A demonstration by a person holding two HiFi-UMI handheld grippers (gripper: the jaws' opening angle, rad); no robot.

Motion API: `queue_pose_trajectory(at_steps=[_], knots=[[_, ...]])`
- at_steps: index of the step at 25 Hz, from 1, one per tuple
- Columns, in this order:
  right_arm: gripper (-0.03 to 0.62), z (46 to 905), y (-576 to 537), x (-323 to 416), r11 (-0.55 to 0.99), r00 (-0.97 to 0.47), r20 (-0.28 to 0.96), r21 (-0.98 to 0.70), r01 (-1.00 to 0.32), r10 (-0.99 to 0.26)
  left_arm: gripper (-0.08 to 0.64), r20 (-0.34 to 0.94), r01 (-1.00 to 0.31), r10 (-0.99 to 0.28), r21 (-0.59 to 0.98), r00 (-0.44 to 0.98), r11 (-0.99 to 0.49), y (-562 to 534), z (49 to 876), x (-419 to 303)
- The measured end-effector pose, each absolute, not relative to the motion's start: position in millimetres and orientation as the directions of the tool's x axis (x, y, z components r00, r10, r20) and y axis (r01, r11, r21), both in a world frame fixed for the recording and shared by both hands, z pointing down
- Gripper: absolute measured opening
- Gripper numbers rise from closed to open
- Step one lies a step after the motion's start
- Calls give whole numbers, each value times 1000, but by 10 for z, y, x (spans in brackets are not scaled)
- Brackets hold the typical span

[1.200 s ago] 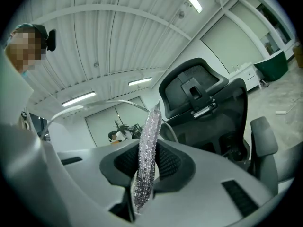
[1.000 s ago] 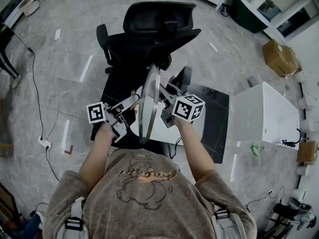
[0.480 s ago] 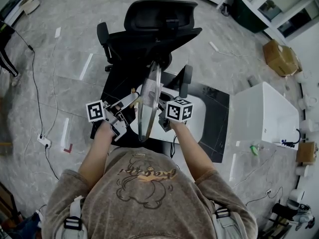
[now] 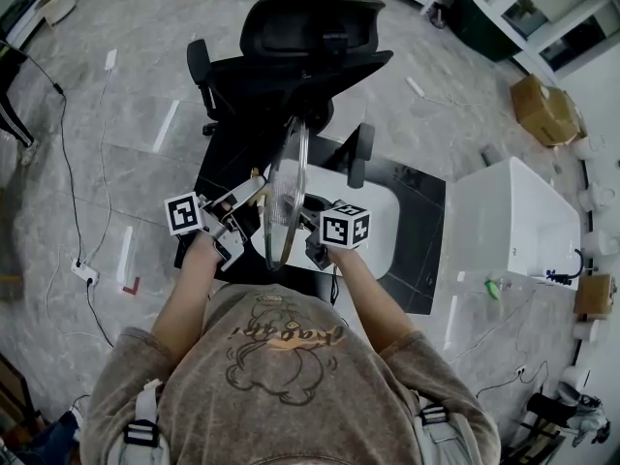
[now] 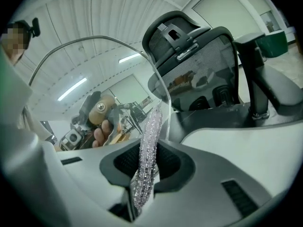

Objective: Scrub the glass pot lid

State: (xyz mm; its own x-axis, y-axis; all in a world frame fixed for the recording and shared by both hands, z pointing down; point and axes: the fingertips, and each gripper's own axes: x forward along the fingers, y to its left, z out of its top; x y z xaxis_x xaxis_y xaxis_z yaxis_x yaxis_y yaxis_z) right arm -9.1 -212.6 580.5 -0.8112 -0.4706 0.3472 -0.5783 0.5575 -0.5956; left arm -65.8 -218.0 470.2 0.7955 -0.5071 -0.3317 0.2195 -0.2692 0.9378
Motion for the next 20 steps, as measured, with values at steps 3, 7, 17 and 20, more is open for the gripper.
queue_pose_trajectory(at_steps=[3,7,17,20], knots=[[82,5806,-1969,-146,560,-833,342,-622,-548,-435,183,-327,217,-520,940,789,-262,-2194,4730,-689],[83,5741,-1791,-207,554,-852,322,-653,-516,-413,183,-318,209,-534,944,783,-255,-2219,4775,-726],[83,5439,-1457,-326,541,-897,293,-720,-434,-330,183,-298,195,-540,951,787,-240,-2208,4870,-753],[83,5271,-1410,-322,554,-905,268,-721,-417,-332,183,-302,198,-538,950,787,-243,-2204,4861,-758]])
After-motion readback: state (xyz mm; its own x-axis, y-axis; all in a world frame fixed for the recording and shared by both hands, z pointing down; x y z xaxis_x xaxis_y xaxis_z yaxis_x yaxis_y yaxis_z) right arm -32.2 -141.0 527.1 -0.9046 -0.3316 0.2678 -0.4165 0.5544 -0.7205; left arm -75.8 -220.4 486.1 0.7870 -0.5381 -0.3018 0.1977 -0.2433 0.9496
